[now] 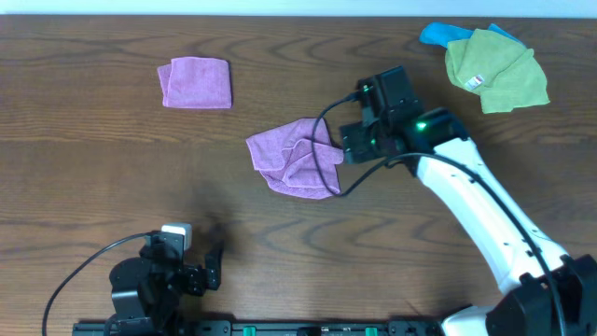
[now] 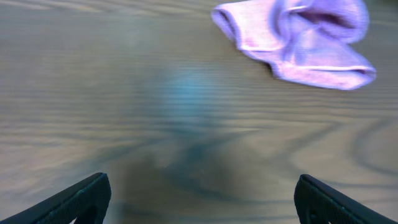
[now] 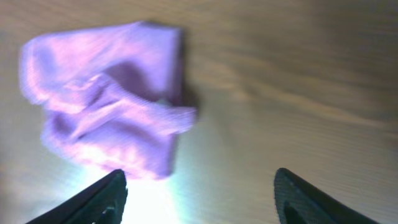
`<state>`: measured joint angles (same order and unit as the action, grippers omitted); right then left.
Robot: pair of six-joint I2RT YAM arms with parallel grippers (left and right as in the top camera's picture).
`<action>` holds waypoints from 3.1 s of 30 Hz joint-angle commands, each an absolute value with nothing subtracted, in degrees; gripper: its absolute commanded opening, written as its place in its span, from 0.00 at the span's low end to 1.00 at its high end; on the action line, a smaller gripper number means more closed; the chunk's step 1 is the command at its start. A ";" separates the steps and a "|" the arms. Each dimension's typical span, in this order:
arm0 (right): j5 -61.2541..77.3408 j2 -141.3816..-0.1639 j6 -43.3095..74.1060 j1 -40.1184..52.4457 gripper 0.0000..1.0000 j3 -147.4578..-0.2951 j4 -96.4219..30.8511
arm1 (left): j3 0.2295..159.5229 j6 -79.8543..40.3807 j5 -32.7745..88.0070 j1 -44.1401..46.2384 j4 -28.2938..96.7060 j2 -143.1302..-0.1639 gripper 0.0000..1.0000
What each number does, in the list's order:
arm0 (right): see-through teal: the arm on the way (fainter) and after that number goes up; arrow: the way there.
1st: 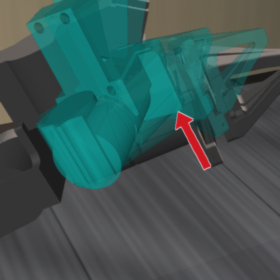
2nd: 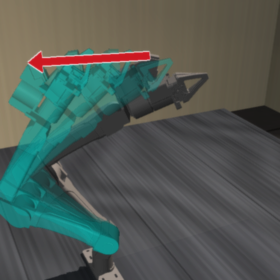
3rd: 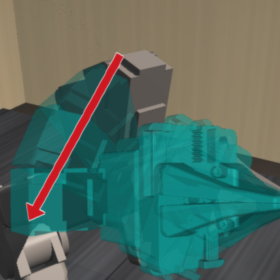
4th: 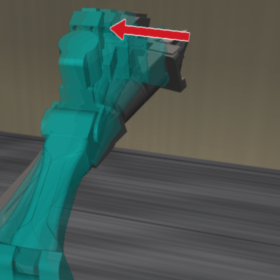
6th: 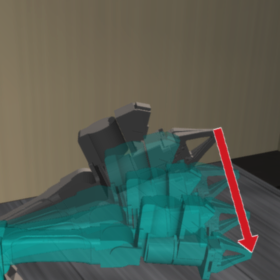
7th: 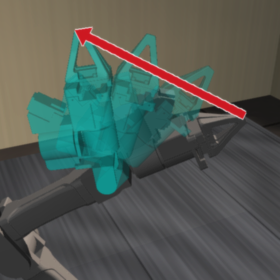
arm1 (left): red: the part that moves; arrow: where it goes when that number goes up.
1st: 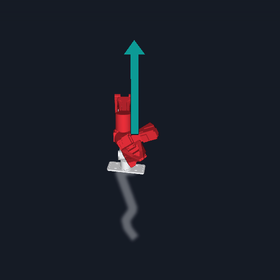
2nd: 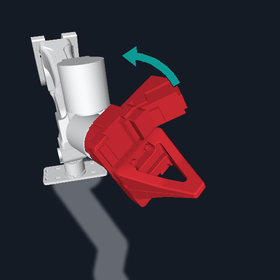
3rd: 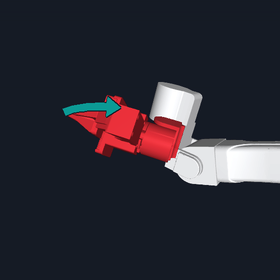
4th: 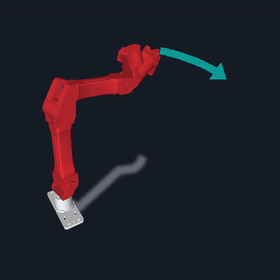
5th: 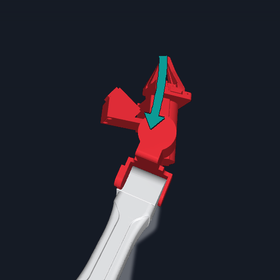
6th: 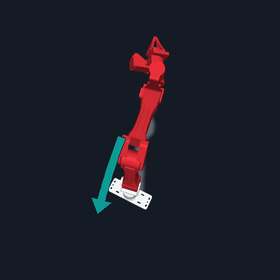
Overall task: Fold the cloth
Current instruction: 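Regrasp the purple cloth corner with the right gripper and drag it right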
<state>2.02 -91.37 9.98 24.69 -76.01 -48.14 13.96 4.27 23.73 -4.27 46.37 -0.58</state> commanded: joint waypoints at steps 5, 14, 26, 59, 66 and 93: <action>10.55 -95.20 9.15 31.83 0.68 -76.82 -48.42 | 13.21 3.62 32.45 -4.05 48.16 -0.21 0.96; 11.03 -104.71 9.82 36.53 0.65 -76.82 -44.49 | 13.21 3.62 32.45 -4.05 48.18 -0.21 0.95; 11.00 -111.68 12.86 37.87 0.66 -76.82 -38.09 | 13.21 3.62 32.45 -4.05 48.21 -0.21 0.95; 8.36 -117.69 14.79 37.95 0.48 -76.82 -31.05 | 13.21 3.62 32.45 -4.05 48.18 -0.21 0.95; 7.66 -117.08 14.74 37.91 0.02 -77.30 -31.59 | 13.21 3.62 32.45 -4.05 48.18 -0.21 0.95; -9.13 -99.63 21.15 32.14 0.01 -78.15 -50.72 | 13.21 -38.57 40.38 -4.03 41.71 -0.32 0.95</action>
